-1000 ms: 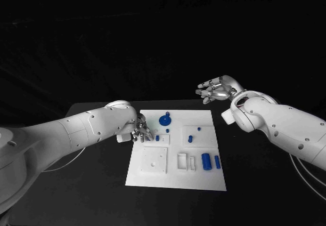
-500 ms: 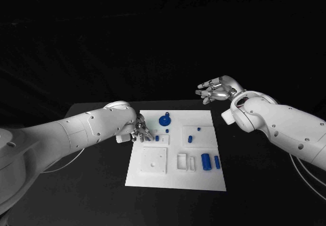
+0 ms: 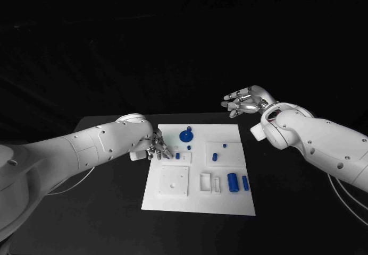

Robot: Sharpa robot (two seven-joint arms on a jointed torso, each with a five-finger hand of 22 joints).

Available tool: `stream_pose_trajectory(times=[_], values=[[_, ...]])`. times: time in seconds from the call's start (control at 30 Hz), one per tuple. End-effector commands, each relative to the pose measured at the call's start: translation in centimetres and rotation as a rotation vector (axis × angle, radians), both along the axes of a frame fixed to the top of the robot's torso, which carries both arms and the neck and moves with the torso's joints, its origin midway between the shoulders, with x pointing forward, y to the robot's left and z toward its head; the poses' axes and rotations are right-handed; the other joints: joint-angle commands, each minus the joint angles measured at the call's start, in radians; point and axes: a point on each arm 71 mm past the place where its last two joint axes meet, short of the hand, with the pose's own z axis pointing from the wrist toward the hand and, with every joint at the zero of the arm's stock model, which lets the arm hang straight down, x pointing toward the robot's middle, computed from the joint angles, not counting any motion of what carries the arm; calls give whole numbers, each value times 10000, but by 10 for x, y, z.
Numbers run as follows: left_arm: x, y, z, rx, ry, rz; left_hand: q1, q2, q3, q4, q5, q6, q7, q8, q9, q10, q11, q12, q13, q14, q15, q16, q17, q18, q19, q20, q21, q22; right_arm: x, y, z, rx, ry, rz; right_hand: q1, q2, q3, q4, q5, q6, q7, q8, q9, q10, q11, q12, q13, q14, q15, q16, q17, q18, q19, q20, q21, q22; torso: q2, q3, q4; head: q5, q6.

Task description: Assemble the parts on the task board

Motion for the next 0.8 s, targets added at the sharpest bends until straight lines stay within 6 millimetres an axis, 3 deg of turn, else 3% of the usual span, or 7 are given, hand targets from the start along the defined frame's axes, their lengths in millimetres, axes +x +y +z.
stream_pose_trajectory(times=[0.03,0.1,0.2,0.33,0.37,0.4,0.8], values=[[1,8,-1,305,-121,245,116,47,-99,28,-314,34,68,65,3,533,-24,-4,18,64,-1,22,7,-69,71,8,-51,156,0,1,0,-16,-4,167,44,46,-15,-30,29,-97,7,-6,-1,-89,6,-4,-13,-48,41,-8,-13,-127,-77,-14,14,-12,2,-1,-7,-7,-6],[2,8,-1,300,-153,279,67,43,-186,70,-569,52,72,84,19,534,-19,1,21,65,1,28,14,-68,73,9,-55,155,0,1,0,-17,-2,165,44,46,-15,-30,29,-97,7,-6,-1,-89,6,-4,-13,-48,41,-8,-13,-127,-77,-14,14,-12,1,1,-13,-8,-7],[2,9,-1,277,-212,314,-106,-65,-423,198,-662,85,88,114,53,536,-16,5,17,63,-9,31,24,-73,79,-5,-58,156,0,1,-1,-17,1,163,44,46,-15,-30,29,-97,7,-6,-1,-89,6,-4,-13,-48,41,-8,-13,-127,-77,-14,14,-12,2,4,-12,-14,-7],[3,9,-1,242,-254,326,-433,-249,-888,435,-668,124,112,145,106,537,-7,9,-3,54,-16,26,34,-96,80,-28,-66,154,-1,1,-1,-16,4,164,44,46,-15,-30,29,-97,7,-6,-1,-89,6,-4,-13,-48,41,-8,-13,-127,-77,-14,14,-12,2,6,-10,-16,-4],[3,9,-1,230,-260,326,-368,-161,-1224,486,-661,110,109,152,157,538,-3,16,-19,55,-21,27,54,-110,85,-39,-71,155,-1,1,-1,-16,4,163,44,46,-15,-30,29,-97,7,-6,-1,-89,6,-4,-13,-48,41,-8,-13,-127,-77,-14,14,-12,2,6,-10,-16,-4],[3,9,-1,220,-264,327,-446,-219,-1366,547,-667,112,116,152,166,537,-6,19,-23,56,-19,29,62,-114,85,-38,-74,155,-1,1,-1,-17,4,162,44,46,-15,-30,29,-97,7,-6,-1,-89,6,-4,-13,-48,41,-8,-13,-127,-77,-14,14,-12,2,8,-10,-16,-4],[3,9,-1,27,-240,367,-449,-492,-2004,1108,-667,115,130,85,215,534,4,15,-81,39,-12,-11,83,-124,78,-36,-106,159,-1,1,-1,-19,8,155,44,46,-15,-30,29,-97,7,-6,-1,-89,6,-4,-13,-48,41,-8,-13,-127,-77,-14,14,-12,3,10,-9,-7,-3]])
